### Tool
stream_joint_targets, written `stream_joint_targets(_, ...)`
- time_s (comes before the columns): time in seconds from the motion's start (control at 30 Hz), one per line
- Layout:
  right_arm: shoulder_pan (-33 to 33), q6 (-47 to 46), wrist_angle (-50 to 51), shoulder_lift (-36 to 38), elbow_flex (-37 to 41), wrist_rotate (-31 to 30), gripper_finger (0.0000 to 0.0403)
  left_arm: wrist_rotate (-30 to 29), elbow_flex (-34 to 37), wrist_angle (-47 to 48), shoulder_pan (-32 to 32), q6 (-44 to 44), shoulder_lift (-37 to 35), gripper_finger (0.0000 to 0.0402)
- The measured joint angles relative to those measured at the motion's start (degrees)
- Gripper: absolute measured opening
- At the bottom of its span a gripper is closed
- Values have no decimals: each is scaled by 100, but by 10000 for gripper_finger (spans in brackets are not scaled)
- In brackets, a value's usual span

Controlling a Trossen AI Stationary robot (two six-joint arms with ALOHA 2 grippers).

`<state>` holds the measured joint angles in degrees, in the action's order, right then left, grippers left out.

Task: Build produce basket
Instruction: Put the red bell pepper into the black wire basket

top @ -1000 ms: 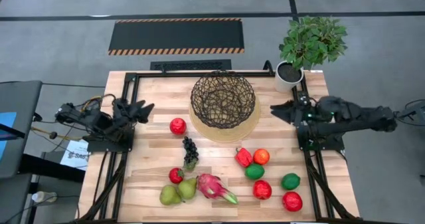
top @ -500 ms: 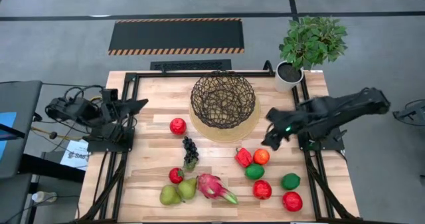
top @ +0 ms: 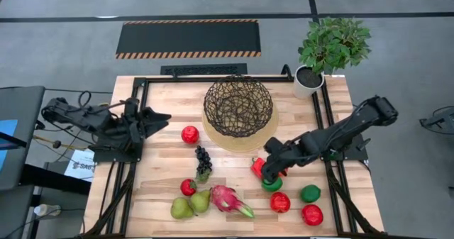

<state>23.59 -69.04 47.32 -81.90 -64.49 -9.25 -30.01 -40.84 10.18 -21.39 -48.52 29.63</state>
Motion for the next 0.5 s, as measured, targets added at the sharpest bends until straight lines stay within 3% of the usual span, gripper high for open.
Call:
stream_joint_targets(0.27,-20,6,638,-19,-875,13,374,1023,0,-301,-2,-128,405,324)
stream_joint_targets(0.5,-61,46,1697,-16,-1664,37,374,1415,-9,-1000,-2,227,910,324)
